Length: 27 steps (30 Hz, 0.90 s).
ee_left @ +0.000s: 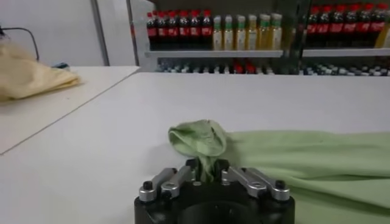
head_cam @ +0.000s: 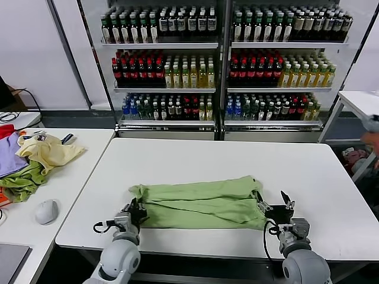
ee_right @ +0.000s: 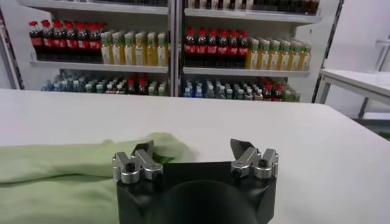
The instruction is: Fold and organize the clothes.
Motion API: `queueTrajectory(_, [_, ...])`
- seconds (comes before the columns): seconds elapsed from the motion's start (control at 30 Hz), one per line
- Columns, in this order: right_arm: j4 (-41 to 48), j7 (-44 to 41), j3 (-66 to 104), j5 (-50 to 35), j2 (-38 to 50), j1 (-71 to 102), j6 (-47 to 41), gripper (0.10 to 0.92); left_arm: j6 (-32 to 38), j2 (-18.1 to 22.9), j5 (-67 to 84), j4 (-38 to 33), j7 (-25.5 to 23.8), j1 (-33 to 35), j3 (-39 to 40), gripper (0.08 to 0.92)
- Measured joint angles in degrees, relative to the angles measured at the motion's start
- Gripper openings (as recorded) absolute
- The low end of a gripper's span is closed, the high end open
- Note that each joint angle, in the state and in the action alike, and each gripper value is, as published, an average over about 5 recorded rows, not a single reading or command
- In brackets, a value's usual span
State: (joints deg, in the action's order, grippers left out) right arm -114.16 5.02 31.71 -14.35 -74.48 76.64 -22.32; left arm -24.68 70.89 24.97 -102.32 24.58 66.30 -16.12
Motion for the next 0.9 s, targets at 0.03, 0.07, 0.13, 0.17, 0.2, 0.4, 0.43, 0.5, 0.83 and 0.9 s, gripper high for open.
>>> queueTrajectory(0.03, [-0.1,0.0,0.0,0.0,0.0,0.0,0.0,0.823,0.0,-0.7,0.6,-0.1,-0.2,-0.2,-0.7,0.140])
queueTrajectory(0.07, [-0.2,0.0,0.0,-0.1,0.0,0.0,0.0,0.823,-0.1,-1.4,1.2,-0.2,-0.3,-0.4,-1.4,0.126])
queueTrajectory(0.13, [-0.4,0.0,0.0,-0.1,0.0,0.0,0.1,0.823,-0.2,-3.1,2.5,-0.4,-0.7,-0.8,-3.1,0.114])
queueTrajectory(0.17, [-0.5,0.0,-0.1,-0.1,0.0,0.0,0.1,0.823,-0.2,-4.0,3.3,-0.6,-0.9,-1.1,-4.0,0.113])
queueTrajectory(0.2, [-0.5,0.0,-0.1,-0.1,0.0,-0.1,0.1,0.823,-0.3,-4.9,4.0,-0.7,-1.1,-1.3,-4.9,0.113])
queueTrajectory(0.4, [-0.7,0.0,-0.2,-0.1,-0.2,0.0,0.1,0.823,-0.7,-9.3,10.1,-2.8,-2.0,-1.8,-10.1,0.113])
queueTrajectory(0.43, [-0.8,0.0,-0.2,-0.1,-0.2,0.0,0.1,0.823,-0.8,-9.7,11.5,-3.4,-2.1,-1.7,-10.7,0.113])
queueTrajectory(0.5, [-0.9,0.0,-0.2,-0.1,-0.3,0.2,0.1,0.823,-1.0,-10.2,14.9,-5.0,-2.1,-1.6,-11.6,0.113])
queueTrajectory(0.83, [-1.4,0.0,0.0,0.0,-0.2,0.6,0.1,0.823,-0.7,-6.8,34.3,-14.6,-1.3,-2.7,-9.3,0.113])
queueTrajectory(0.9, [-1.4,0.0,0.0,0.0,-0.1,0.6,0.1,0.823,-0.4,-5.2,36.8,-15.3,-1.1,-3.3,-7.5,0.113])
